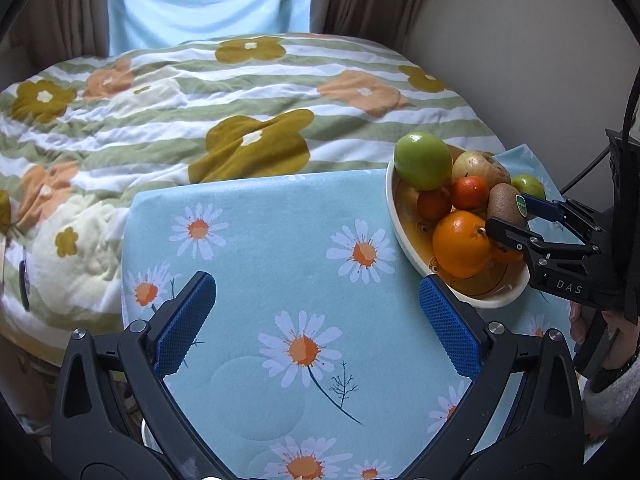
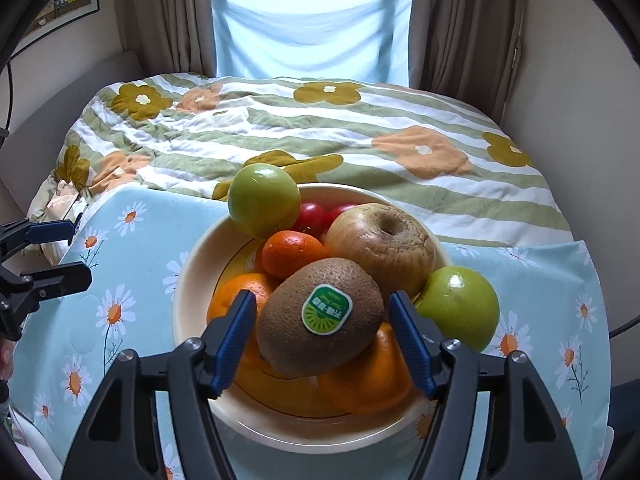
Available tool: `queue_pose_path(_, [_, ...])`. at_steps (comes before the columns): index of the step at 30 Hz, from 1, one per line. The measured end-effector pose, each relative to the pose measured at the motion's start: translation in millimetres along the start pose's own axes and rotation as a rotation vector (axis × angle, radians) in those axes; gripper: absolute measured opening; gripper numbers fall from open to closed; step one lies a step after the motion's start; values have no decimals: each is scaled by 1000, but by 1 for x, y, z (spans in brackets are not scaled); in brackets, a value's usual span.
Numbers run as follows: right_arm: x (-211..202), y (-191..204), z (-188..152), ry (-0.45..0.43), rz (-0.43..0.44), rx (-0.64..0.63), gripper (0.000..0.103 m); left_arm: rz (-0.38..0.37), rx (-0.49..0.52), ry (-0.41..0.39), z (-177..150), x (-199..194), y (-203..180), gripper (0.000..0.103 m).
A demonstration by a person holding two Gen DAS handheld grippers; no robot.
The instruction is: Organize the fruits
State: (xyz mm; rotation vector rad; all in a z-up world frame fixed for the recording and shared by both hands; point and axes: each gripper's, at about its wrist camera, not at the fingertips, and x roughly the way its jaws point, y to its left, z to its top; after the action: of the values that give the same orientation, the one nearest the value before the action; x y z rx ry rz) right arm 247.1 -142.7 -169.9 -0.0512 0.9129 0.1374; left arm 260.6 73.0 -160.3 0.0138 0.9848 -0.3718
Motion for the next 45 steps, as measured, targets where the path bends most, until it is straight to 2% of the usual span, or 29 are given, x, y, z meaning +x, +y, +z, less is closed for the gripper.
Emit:
queue_pose_path(3, [-4,-1,-3,3,3,16,72,-1,-2,-4,-1,-2,1,103])
queue_pose_path(7, [-14,4,-6,-17,-5,1,93,3,12,-14,-1,-9,2,103])
queue_pose_path(11, [-28,11,-5,-48,-29,-15,96,5,23,-32,-2,-22,3,103])
queue_pose_path(13, [-39,11,-5,-69,-17,-8,103,8,27,-43,-3,-31,2,103])
queue_pose_path(17, [-68,9,-6,-145,13,26,103,27,34,-69,-5,-54,-1,103])
queue_pose_path(19, [-84,11,-5,-151,12,37,103,38,36,-84,-4,-67,-6,103])
queue_pose_path(24, [-134,12,-1,-165,-43,48,103,86,39,-158,-1,-110,-26,103])
queue_pose_path(28, [-172,6,1,-186,-78,49,103,118,-14,-217,-3,-143,-46,103])
queue_pose_path(34, [-222,-19,-5,-214,-104,131,103,175,-68,-273,-20,-174,-85,103])
queue_pose_path(39, [-247,-31,-21,-216,-148,126,103,237,-72,-294,-36,-188,-117,103])
queue_pose_path(45, [-260,-35,-46,-226,-159,113,103,266,-59,-332,-55,-200,-146,103])
